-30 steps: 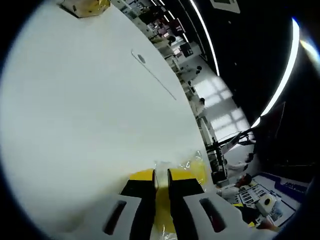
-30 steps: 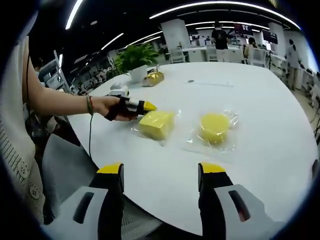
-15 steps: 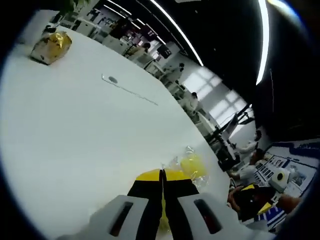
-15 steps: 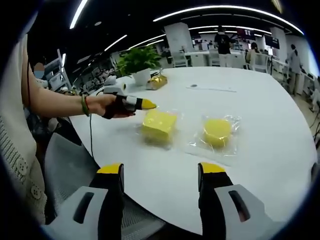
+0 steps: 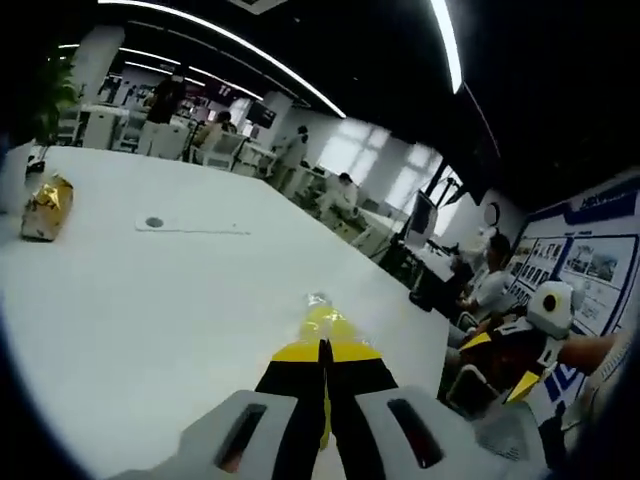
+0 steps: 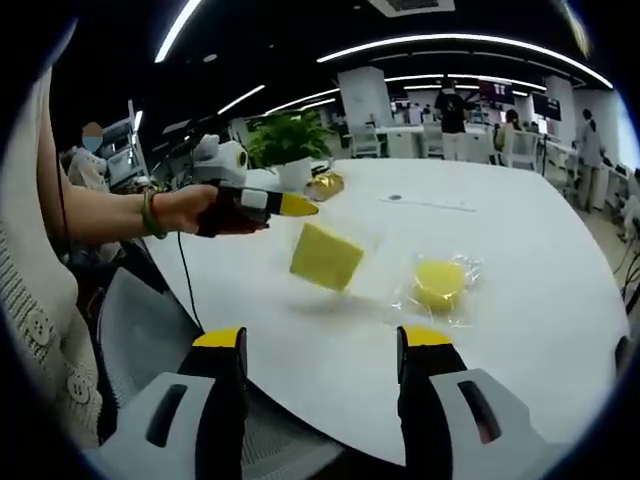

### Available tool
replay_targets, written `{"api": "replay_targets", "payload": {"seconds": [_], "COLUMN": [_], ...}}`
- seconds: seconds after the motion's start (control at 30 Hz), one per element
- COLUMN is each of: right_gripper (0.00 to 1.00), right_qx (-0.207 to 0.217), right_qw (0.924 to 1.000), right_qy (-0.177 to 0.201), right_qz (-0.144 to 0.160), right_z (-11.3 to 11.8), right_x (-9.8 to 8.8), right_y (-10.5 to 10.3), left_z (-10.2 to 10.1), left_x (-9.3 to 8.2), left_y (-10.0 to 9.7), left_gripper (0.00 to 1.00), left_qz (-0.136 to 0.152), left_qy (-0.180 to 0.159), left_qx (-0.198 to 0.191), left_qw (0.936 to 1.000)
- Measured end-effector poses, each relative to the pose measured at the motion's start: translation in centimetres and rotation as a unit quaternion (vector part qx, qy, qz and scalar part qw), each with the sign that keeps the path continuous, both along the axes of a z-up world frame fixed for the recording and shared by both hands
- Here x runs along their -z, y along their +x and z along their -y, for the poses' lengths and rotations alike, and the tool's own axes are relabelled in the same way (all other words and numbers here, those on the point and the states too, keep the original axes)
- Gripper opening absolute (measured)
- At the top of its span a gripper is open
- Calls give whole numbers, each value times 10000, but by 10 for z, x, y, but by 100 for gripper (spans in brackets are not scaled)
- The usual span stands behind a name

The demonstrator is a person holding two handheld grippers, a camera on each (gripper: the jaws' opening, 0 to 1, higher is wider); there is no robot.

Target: Compare the silicone blocks by pressing each to a similar depth, holding the contact briefly, and releasing to observe deformation and rebound differences across the visible hardness samples.

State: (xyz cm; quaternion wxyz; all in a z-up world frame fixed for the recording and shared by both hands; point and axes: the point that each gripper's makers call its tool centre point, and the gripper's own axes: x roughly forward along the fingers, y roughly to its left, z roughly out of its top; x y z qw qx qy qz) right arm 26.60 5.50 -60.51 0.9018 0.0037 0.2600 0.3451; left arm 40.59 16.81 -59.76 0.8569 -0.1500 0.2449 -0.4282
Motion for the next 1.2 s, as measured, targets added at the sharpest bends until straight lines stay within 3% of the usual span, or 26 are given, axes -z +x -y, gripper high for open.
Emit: {"api": "replay_targets", "payload": {"seconds": [0.2,0.33,0.43,0.57,0.87,1.03,1.2], "right_gripper": [57,60,63,67,73,73,73], "right_qx": [-59,-115,-189,-318,-907,-1369,-1887], "right_qw": [9998,9994,9991,9984,9929,9868,9781], "right_qy": [-30,-21,2,-35,-104,-305,-395], "right_qz": [197,320,378,466,763,813,786], "right_z": [-2,-4,-7,-12,-36,-55,-79], "right_x": [-10,-16,-21,-28,-55,-57,-52], "right_y": [-4,-4,-2,3,17,21,19], "left_z": [2,1,3,2,8,10,16], "left_x": [-7,-27,-50,-72,-104,-103,-104], "left_y": [-19,-32,-45,-57,-96,-113,-129], "left_gripper": [0,0,0,0,0,0,0], "left_qz": [68,161,451,625,1173,1350,1297], "left_qy": [70,35,56,48,409,704,688], "left_qx": [105,238,438,608,1380,1753,2065], "left_qw": [9999,9996,9980,9962,9826,9727,9674]}}
